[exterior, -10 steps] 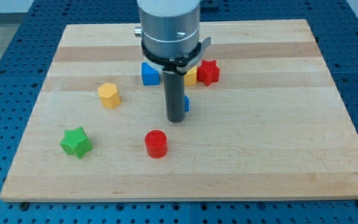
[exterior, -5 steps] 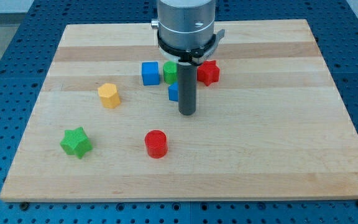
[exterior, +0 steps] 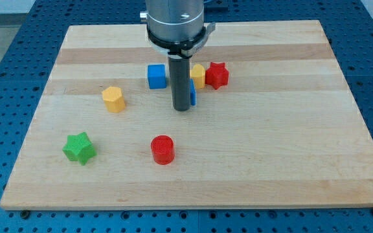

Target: Move the blue triangle to the bottom of the yellow heart

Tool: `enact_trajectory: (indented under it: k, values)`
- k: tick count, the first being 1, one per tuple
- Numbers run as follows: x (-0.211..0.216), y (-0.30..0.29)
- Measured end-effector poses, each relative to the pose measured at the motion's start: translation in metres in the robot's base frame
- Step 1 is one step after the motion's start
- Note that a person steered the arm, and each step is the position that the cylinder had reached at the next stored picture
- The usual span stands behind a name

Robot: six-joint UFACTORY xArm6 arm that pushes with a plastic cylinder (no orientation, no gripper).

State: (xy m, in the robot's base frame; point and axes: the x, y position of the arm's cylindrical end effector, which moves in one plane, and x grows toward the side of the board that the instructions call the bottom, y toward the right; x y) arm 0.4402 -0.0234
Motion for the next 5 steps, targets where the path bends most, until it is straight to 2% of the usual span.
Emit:
enact_trajectory:
  k: [3, 4, 5]
  values:
    - [0.000, 0.018]
    - [0.008, -0.006]
    - [0.019, -0.064]
